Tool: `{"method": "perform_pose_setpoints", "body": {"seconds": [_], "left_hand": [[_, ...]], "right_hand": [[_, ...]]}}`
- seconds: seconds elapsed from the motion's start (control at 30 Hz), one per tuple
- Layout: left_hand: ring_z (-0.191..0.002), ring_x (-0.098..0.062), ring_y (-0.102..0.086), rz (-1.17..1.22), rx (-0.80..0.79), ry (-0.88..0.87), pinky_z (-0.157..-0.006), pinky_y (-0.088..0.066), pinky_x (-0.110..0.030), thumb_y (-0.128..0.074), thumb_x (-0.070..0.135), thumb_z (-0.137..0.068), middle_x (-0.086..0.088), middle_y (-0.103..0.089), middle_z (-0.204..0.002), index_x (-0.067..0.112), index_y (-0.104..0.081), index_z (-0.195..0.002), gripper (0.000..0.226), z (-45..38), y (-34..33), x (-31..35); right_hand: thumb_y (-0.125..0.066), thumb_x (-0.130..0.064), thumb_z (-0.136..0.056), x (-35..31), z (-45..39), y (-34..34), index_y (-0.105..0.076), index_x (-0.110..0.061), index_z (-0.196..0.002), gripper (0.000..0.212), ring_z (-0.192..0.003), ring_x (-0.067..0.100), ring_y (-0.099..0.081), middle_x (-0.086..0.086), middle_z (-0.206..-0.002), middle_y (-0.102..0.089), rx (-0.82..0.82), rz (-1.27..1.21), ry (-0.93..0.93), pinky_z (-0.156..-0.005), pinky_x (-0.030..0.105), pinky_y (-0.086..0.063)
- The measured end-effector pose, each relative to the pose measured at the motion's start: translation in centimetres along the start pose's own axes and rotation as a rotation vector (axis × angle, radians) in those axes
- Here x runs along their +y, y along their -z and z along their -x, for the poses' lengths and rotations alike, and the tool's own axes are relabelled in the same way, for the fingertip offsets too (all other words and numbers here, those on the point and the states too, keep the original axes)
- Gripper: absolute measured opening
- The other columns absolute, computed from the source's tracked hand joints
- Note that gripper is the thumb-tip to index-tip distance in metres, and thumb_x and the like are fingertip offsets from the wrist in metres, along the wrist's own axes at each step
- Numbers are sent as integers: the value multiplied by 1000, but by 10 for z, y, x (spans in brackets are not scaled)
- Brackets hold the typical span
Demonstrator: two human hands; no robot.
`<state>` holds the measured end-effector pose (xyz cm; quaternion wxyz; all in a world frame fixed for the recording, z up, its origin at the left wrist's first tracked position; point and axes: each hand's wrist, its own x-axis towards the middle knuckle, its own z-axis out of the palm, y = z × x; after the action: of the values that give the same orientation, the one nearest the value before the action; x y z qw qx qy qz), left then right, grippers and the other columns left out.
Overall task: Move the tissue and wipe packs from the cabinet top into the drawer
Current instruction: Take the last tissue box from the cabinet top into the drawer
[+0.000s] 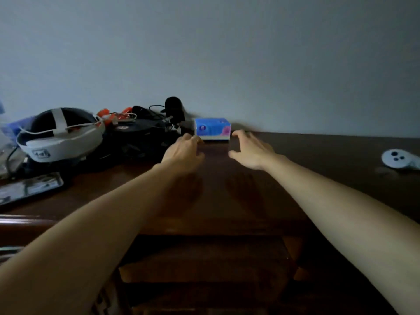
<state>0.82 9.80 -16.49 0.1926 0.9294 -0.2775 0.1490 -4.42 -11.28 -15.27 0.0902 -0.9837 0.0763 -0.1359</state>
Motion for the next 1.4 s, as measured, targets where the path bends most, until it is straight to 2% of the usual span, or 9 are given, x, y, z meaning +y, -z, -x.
{"method": "perform_pose_setpoints", "body": {"seconds": [0.3,0.37,0.53,0.7,0.93,1.07,1.17,1.23,1.4], "left_hand": [[-137,-27,-41,-146,-2,-93,-119,-24,-41,-46,49,-94,-9,-53,-140,19,-47,-142,57,-65,-71,-46],[-140,-25,-38,-121,-4,-89,-120,-22,-42,-45,49,-94,-8,-50,-144,19,-42,-146,61,-73,-77,-50],[-145,-25,-31,-72,-13,-69,-121,-20,-43,-44,47,-93,-9,-37,-156,12,-30,-153,71,-78,-79,-53],[-143,-25,-33,-2,53,-17,-118,-24,-39,-49,40,-92,-8,-39,-151,12,-30,-150,67,-67,-70,-46],[-148,-32,-28,273,69,78,-118,-28,-43,-63,24,-82,-13,-17,-165,19,-11,-160,94,-61,-52,-44],[-123,-27,-58,473,-19,133,-99,-44,-32,-47,32,-74,-4,-65,-133,41,-49,-144,70,-43,-37,-36],[-103,-26,-66,577,-13,190,-93,-51,-41,-40,45,-70,-1,-76,-105,37,-76,-99,47,-21,-29,-27],[-88,-27,-66,544,-19,202,-81,-52,-43,-38,56,-68,0,-73,-81,27,-74,-74,47,-6,-24,-19],[-96,-21,-70,398,-85,157,-89,-55,-38,-48,43,-77,3,-77,-98,35,-76,-97,35,0,-4,-5]], "right_hand": [[-47,-79,-86,-4,-143,-81,-4,-45,-157,90,-153,41,-1,6,-167,15,5,66,-47,-111,67,-27],[-40,-89,-79,-10,-167,-90,-7,-47,-157,94,-153,40,6,5,-168,11,16,117,-4,-110,73,-21],[-47,-97,-59,-30,-198,-88,-40,-32,-133,99,-128,41,-40,14,-139,-41,103,16,-90,-101,58,-39],[-60,-78,-70,-53,-192,-85,-38,-22,-136,90,-126,43,-41,16,-138,-41,138,32,-152,-99,54,-40],[-55,-58,-82,-10,-130,-44,-40,-49,-140,61,-126,39,-40,10,-135,-38,-59,-90,137,-110,47,-36],[-52,-51,-77,-3,-71,-24,-53,-54,-121,44,-114,22,-47,-8,-116,-43,-102,-243,156,-93,31,-33],[-56,-64,-75,5,-31,-9,-57,-48,-99,29,-107,13,-52,-17,-103,-46,-18,-358,112,-83,27,-33],[-63,-77,-71,10,-9,-3,-55,-47,-103,44,-114,11,-50,-19,-109,-47,24,-314,156,-88,29,-37],[-56,-81,-73,11,6,9,-37,-57,-143,77,-143,27,-28,-4,-157,-25,-81,-8,70,-110,48,-35]]}}
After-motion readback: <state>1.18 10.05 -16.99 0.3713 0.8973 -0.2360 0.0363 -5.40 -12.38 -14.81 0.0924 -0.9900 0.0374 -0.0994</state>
